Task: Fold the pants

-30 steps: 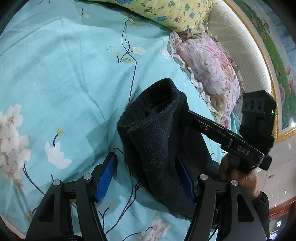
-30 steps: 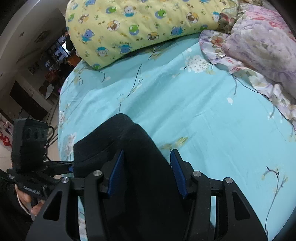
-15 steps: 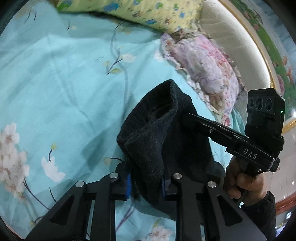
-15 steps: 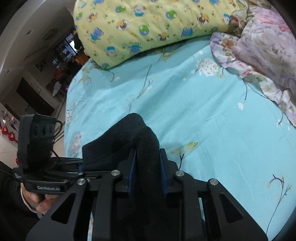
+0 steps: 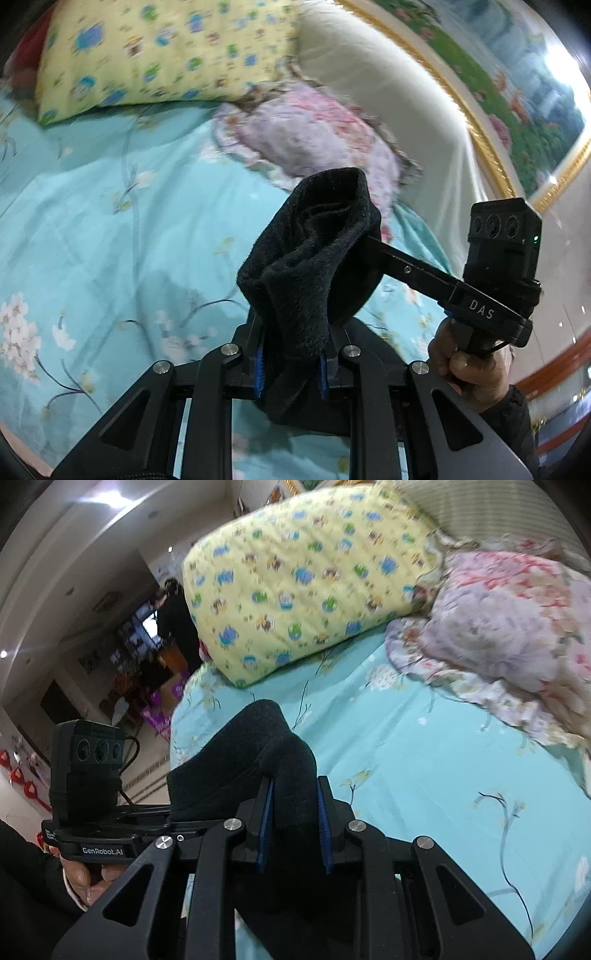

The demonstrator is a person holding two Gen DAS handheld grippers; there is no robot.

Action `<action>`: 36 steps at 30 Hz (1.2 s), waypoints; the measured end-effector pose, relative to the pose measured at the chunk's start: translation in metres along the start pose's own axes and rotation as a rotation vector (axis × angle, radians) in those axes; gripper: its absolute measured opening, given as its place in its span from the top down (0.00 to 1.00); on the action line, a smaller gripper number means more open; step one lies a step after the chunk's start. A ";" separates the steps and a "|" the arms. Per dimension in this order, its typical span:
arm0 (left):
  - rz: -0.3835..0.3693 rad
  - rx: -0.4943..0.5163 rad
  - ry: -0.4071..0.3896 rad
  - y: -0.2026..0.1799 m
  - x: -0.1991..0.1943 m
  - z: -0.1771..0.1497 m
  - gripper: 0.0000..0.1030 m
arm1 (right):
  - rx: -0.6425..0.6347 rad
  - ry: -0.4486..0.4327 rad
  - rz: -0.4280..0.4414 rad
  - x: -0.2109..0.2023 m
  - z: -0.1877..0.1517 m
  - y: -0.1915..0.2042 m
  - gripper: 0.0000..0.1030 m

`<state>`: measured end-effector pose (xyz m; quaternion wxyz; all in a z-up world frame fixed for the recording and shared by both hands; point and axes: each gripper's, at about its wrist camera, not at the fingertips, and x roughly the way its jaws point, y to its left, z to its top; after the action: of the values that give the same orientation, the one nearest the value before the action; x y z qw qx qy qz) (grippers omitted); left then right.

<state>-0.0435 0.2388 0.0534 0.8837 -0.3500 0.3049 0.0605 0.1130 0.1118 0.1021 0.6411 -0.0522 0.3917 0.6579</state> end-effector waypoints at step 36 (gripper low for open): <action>-0.180 0.454 0.237 -0.235 0.066 -0.132 0.80 | 0.349 -0.417 -0.100 -0.225 -0.184 -0.071 0.78</action>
<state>0.0192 -0.0302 0.0766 0.8995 -0.1732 0.3796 -0.1299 0.1350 -0.1848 0.0719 0.7389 0.1766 0.3556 0.5445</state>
